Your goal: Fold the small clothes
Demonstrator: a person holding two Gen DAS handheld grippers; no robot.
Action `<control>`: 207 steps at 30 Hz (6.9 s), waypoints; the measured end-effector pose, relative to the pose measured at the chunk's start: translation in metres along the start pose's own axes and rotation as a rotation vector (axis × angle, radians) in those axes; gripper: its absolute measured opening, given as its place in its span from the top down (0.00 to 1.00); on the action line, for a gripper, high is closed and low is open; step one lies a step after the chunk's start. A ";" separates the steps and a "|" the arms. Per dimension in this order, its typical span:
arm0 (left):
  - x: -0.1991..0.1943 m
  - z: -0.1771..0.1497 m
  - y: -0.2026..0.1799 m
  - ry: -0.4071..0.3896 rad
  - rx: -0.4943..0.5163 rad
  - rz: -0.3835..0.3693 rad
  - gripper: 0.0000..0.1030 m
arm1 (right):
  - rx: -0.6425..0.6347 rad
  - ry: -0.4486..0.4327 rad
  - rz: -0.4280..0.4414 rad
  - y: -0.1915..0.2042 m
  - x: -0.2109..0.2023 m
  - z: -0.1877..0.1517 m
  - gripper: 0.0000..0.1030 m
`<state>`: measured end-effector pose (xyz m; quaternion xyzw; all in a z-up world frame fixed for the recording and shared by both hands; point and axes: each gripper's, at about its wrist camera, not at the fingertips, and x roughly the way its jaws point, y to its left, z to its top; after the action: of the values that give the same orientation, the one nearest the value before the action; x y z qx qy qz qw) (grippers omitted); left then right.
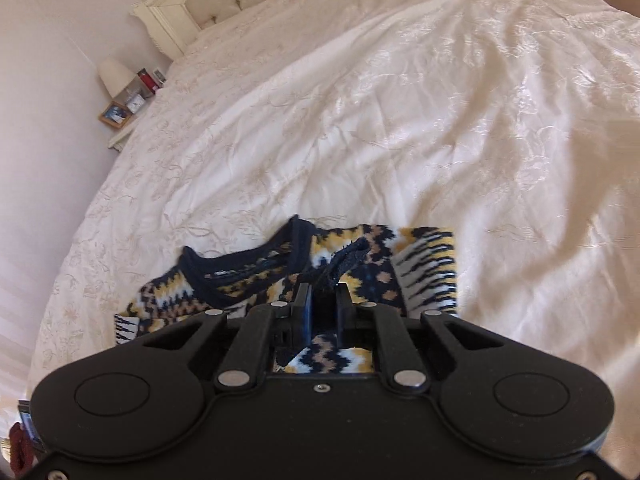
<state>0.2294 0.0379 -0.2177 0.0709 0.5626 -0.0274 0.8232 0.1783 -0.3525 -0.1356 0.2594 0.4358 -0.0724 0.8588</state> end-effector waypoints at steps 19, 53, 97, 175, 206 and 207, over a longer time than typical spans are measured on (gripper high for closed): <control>-0.036 0.052 -0.030 -0.154 0.026 -0.009 0.64 | -0.031 0.154 -0.146 -0.022 0.048 -0.035 0.80; 0.029 0.107 0.005 -0.079 -0.025 0.091 0.57 | -0.019 0.087 -0.227 -0.025 0.085 0.004 0.51; -0.079 -0.101 0.051 -0.050 0.158 -0.127 0.27 | -0.067 0.201 -0.198 0.014 -0.058 -0.211 0.01; -0.081 -0.260 0.025 -0.061 0.078 -0.255 0.42 | -0.167 0.266 0.104 -0.039 -0.080 -0.307 0.36; -0.172 -0.127 0.053 -0.288 -0.064 -0.450 0.94 | 0.019 -0.056 0.314 -0.003 -0.139 -0.174 0.88; -0.174 -0.118 0.052 -0.308 -0.065 -0.452 0.94 | 0.019 -0.071 0.313 -0.001 -0.138 -0.167 0.88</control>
<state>0.0639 0.1011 -0.0935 -0.0880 0.4331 -0.2029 0.8738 -0.0246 -0.2822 -0.1083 0.3294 0.3587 0.0493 0.8720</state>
